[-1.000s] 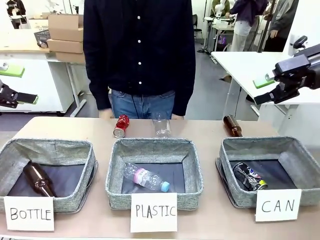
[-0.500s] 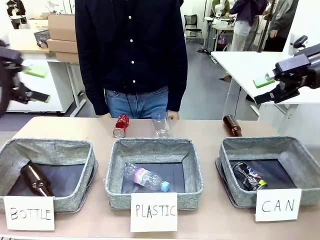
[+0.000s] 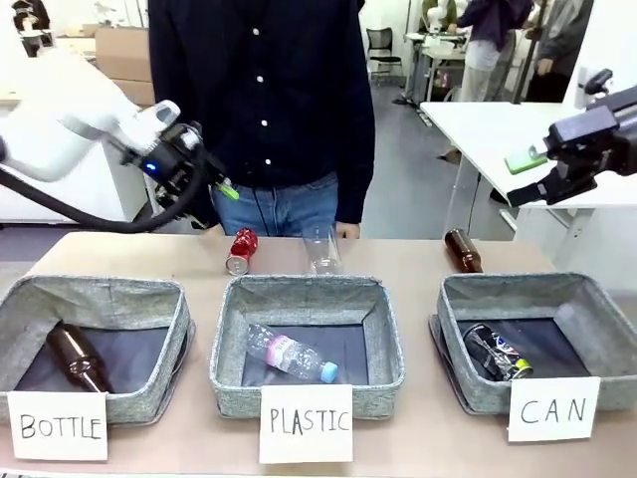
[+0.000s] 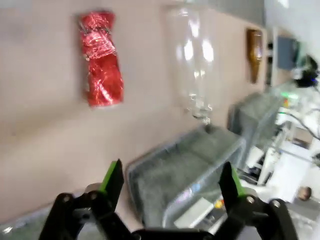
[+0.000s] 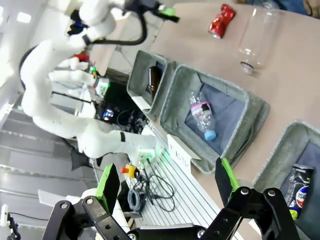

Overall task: Sort the can waste into the basket.
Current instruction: Pick up the can waste from the table and place it in the right Fabric basket.

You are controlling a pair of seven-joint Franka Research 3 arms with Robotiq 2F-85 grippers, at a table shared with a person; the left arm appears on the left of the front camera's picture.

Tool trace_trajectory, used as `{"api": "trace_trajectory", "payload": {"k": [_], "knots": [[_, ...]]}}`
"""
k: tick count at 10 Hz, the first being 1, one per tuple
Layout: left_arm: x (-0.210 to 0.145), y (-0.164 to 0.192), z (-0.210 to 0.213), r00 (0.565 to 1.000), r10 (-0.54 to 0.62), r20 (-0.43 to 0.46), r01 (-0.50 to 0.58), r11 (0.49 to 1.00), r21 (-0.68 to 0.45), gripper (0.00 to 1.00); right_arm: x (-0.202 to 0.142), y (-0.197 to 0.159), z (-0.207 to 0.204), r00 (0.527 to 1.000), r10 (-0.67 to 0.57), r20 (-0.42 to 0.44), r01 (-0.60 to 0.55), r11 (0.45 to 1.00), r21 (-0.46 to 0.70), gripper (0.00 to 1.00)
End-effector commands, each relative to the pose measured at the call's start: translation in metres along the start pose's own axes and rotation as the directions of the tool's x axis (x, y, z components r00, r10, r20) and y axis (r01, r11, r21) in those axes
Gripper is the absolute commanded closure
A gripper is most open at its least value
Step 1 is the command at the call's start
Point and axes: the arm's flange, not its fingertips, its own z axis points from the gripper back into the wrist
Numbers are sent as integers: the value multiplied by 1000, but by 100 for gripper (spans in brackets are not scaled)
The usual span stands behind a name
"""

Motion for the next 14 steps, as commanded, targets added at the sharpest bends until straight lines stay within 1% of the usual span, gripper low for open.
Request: {"api": "trace_trajectory", "payload": {"k": [1, 2, 3, 4, 5, 6, 7, 8, 9, 10, 12, 14], "knots": [[10, -8, -18, 999, 36, -27, -33, 993, 114, 0, 0, 0, 2, 1000, 25, -7, -25, 1000, 0, 0], [10, 0, -37, 998, 43, -43, -36, 986, 163, 0, 0, 0, 2, 1000, 25, -7, -25, 1000, 0, 0], [3, 0, -41, 989, 115, -94, -102, 986, 133, 0, 0, 0, 2, 1000, 25, -7, -25, 1000, 0, 0], [15, 6, -40, 999, 24, -33, -21, 995, 94, 0, 0, 0, 2, 1000, 25, -7, -25, 1000, 0, 0], [15, 6, -40, 999, 24, -33, -21, 995, 94, 0, 0, 0, 2, 1000, 25, -7, -25, 1000, 0, 0], [11, 5, -52, 997, 55, -60, -48, 992, 119, 0, 0, 0, 2, 1000, 25, -7, -25, 1000, 0, 0], [1, -3, -63, 997, -1, 75, -20, 958, 285, 0, 0, 0, 2, 1000, 25, -7, -25, 1000, 0, 0], [-1, -6, -82, 988, -17, 155, -48, 913, 406, 0, 0, 0, 2, 1000, 25, -7, -25, 1000, 0, 0], [5, -6, -96, 977, -43, 207, -56, 891, 451, 0, 0, 0, 2, 1000, 25, -7, -25, 1000, 0, 0], [11, -3, -108, 973, -56, 222, -65, 861, 504, 0, 0, 0, 2, 1000, 25, -7, -25, 1000, 0, 0], [19, 4, -125, 986, -38, 162, -52, 855, 516, 0, 0, 0, 2, 1000, 25, -7, -25, 1000, 0, 0], [25, 10, -132, 990, -10, 143, -66, 853, 518, 0, 0, 0, 2, 1000, 25, -7, -25, 1000, 0, 0]]}}
